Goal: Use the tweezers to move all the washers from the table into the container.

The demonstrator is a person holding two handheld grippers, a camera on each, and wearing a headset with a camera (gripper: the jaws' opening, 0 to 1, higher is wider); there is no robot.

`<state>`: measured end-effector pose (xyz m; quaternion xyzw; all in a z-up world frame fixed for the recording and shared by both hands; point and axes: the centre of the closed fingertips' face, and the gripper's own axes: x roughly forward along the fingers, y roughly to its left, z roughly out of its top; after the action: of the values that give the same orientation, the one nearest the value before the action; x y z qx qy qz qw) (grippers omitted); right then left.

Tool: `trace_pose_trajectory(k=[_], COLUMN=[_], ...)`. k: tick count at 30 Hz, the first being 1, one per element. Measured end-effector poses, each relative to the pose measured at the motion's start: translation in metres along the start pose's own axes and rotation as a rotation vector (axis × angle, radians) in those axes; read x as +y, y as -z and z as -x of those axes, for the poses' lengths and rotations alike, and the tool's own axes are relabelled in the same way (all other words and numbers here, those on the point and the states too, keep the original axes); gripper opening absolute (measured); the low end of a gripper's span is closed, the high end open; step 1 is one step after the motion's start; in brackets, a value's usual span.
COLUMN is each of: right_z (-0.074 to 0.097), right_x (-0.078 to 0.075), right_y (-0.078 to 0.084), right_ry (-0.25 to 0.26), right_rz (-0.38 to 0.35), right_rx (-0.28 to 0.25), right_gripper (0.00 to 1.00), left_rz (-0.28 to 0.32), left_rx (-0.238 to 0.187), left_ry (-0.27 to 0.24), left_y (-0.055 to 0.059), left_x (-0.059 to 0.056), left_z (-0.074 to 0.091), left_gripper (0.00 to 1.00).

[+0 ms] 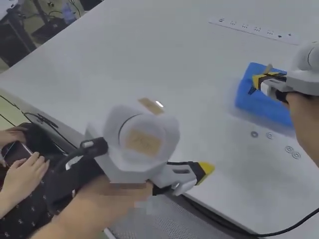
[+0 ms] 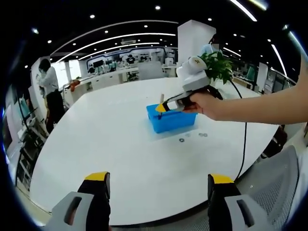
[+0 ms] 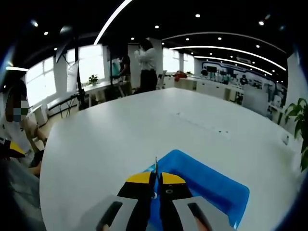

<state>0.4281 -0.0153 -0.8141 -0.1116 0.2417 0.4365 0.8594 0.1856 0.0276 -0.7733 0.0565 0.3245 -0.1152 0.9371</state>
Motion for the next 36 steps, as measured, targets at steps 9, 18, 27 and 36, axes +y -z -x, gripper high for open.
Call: trace_pose_trajectory(k=[9, 18, 27, 36], right_z=[0.004, 0.029, 0.062, 0.094], right_x=[0.005, 0.0, 0.017, 0.042], right_y=[0.002, -0.01, -0.031, -0.016], right_ry=[0.002, 0.025, -0.022, -0.075], right_rz=[-0.01, -0.072, -0.07, -0.012], right_rx=[-0.019, -0.086, -0.154, -0.173], right_gripper=[0.02, 0.02, 0.02, 0.02], left_rz=[0.001, -0.005, 0.004, 0.027], left_rx=[0.008, 0.008, 0.001, -0.01], left_ry=[0.007, 0.009, 0.014, 0.006], left_y=[0.001, 0.001, 0.002, 0.003], left_x=[-0.002, -0.001, -0.004, -0.003], left_z=[-0.002, -0.001, 0.001, 0.006], left_gripper=[0.85, 0.84, 0.84, 0.83])
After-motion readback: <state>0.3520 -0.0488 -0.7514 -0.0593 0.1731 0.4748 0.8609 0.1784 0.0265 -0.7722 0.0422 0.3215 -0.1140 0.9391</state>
